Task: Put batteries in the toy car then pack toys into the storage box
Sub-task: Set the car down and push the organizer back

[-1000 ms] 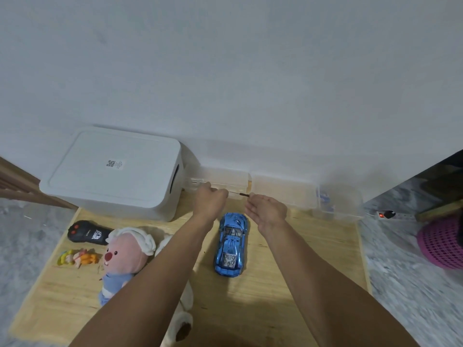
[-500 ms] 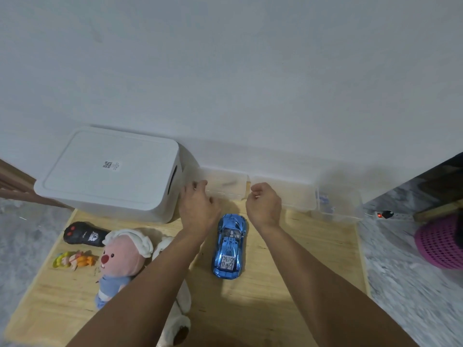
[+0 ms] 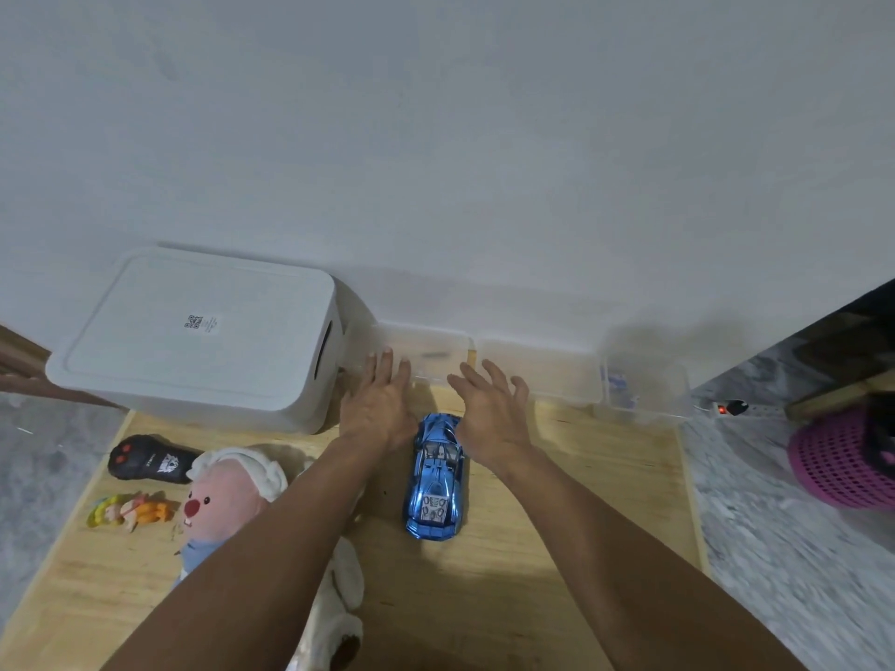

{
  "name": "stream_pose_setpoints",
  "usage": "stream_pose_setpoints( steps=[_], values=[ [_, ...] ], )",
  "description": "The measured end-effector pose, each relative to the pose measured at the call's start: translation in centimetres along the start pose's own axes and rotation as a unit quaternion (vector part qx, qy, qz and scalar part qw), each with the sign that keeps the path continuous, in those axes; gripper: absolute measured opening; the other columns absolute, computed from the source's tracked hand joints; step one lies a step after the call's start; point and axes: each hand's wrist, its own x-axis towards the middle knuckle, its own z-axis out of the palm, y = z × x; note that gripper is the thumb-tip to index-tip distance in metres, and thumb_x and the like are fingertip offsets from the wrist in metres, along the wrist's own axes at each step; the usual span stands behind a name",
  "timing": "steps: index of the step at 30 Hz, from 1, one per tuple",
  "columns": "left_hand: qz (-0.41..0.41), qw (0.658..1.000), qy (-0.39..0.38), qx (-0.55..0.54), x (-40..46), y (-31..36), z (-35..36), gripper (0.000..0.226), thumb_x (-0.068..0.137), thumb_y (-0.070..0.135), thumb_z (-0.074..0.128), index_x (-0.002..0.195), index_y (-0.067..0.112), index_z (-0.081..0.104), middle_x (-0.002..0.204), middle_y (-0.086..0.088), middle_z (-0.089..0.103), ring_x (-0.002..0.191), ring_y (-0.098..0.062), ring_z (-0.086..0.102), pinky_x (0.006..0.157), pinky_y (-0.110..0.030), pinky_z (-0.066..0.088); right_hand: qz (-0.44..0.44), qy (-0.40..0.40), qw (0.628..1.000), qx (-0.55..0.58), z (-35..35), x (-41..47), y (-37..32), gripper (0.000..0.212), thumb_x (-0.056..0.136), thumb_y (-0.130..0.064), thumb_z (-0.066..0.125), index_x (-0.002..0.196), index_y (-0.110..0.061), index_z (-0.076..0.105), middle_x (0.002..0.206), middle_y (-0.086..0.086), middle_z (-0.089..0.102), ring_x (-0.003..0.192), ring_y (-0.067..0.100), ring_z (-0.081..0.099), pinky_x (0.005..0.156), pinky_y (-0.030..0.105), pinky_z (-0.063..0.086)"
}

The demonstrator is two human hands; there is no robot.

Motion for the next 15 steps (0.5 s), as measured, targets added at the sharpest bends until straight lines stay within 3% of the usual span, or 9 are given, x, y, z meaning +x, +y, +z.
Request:
stream_pose_setpoints(
  steps=[3,7,15],
  values=[
    [0.004,1.0,0.005,0.006,0.1,-0.2,0.3,0.093,0.088,0.048,0.059,0.154,0.024,-0.002,0.162,0.0,-0.014,0.149,-0.022,-0.013,0.116,-0.049,0.02,0.08,0.049,0.995,0.02,0.5,-0.8,1.3,0.082,0.081,-0.006,0.058,0.152,-0.02,0.018,0.162,0.006,0.008,0.15,0.026,-0.001,0.121,0.047,0.0],
    [0.014,0.999,0.003,0.042,0.2,-0.5,0.9,0.096,0.087,0.056,0.057,0.152,0.032,-0.009,0.161,-0.001,-0.019,0.148,-0.025,-0.016,0.115,-0.049,0.025,0.152,-0.021,0.988,-0.014,1.1,-1.6,3.4,0.097,0.082,-0.006,0.054,0.153,-0.016,-0.011,0.16,0.011,-0.018,0.146,0.038,-0.017,0.119,0.055,-0.001],
    [0.012,0.999,-0.011,0.042,0.2,-0.1,0.6,0.097,0.086,0.056,0.059,0.153,0.032,-0.008,0.161,-0.003,-0.02,0.148,-0.028,-0.017,0.115,-0.053,0.021,0.138,-0.071,0.987,0.035,0.9,-1.2,4.3,0.097,0.084,0.0,0.051,0.152,-0.019,-0.016,0.158,0.004,-0.027,0.145,0.033,-0.024,0.121,0.048,0.01]
  ],
)
